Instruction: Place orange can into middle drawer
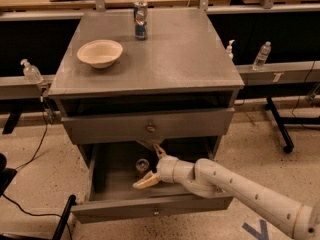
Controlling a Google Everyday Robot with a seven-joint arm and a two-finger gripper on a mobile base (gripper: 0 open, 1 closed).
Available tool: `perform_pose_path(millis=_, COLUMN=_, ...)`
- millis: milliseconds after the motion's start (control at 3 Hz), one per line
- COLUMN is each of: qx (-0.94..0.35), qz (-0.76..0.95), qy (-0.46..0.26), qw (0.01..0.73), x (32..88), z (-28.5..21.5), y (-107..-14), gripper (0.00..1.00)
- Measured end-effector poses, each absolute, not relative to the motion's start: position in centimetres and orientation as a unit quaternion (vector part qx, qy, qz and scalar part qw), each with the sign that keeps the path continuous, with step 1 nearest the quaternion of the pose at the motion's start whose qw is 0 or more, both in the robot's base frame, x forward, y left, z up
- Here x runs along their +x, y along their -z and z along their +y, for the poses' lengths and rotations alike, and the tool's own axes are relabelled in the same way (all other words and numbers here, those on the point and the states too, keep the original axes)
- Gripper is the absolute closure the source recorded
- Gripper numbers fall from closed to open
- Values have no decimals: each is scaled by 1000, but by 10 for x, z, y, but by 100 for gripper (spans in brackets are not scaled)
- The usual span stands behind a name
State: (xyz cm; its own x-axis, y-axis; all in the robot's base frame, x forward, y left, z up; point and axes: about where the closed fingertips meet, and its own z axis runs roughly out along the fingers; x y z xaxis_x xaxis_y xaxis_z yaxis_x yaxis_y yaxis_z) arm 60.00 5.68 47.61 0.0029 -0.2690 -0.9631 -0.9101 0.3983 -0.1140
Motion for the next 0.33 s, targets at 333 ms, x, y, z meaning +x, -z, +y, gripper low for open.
perform_pose_path(millis=333, qx=-448, qz=645, qy=-286, qw=549, x=601, z=33, y=-480, gripper=0)
